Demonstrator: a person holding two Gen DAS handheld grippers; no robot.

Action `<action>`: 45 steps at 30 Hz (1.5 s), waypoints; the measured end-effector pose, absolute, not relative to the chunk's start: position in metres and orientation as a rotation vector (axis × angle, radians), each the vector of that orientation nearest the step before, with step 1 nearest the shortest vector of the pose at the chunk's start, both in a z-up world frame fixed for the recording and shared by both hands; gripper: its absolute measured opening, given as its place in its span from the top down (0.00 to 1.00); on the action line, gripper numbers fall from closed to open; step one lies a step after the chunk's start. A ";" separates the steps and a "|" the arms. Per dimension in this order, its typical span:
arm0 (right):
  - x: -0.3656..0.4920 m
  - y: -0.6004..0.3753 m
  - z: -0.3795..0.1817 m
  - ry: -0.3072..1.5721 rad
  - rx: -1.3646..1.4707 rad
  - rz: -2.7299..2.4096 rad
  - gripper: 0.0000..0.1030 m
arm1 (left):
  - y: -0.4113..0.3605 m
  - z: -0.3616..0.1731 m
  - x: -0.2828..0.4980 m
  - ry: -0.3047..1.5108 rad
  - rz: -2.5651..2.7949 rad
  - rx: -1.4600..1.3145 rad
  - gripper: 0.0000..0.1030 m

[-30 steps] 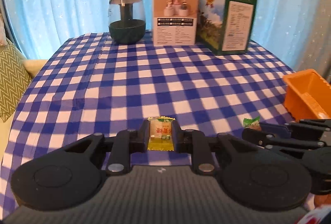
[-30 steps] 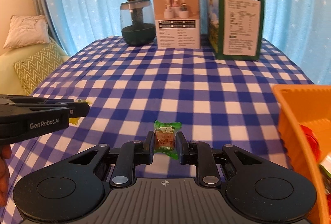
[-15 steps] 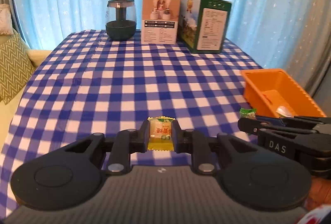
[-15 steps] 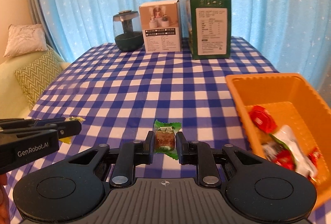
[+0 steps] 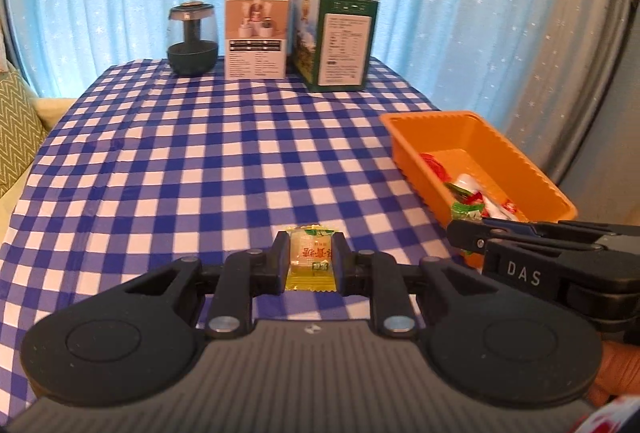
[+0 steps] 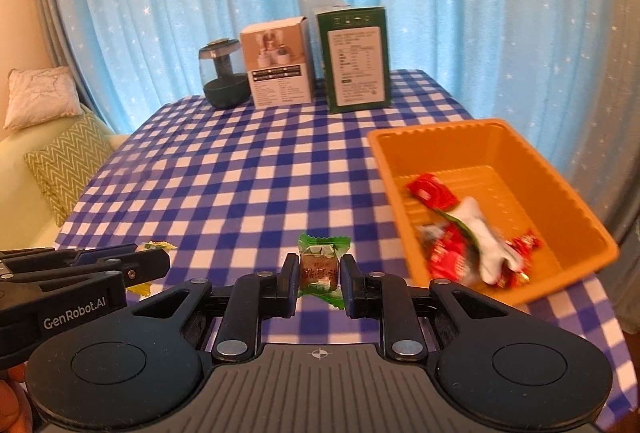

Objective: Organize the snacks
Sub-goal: 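Carry both held candies over the orange tray, then lower both candies into the tray and open both grippers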

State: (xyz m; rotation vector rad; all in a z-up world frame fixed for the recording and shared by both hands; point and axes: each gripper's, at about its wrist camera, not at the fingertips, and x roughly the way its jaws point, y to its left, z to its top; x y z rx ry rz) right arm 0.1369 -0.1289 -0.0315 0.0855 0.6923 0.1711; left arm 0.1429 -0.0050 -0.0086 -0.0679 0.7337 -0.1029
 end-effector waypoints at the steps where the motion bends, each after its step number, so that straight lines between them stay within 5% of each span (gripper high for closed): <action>1: 0.133 -0.133 -0.030 0.691 0.086 0.166 0.79 | -0.009 -0.007 0.140 0.734 -0.108 -0.068 0.81; 45: 0.151 -0.292 0.000 0.653 0.122 -0.009 0.79 | -0.174 0.009 0.208 0.751 -0.342 -0.052 0.81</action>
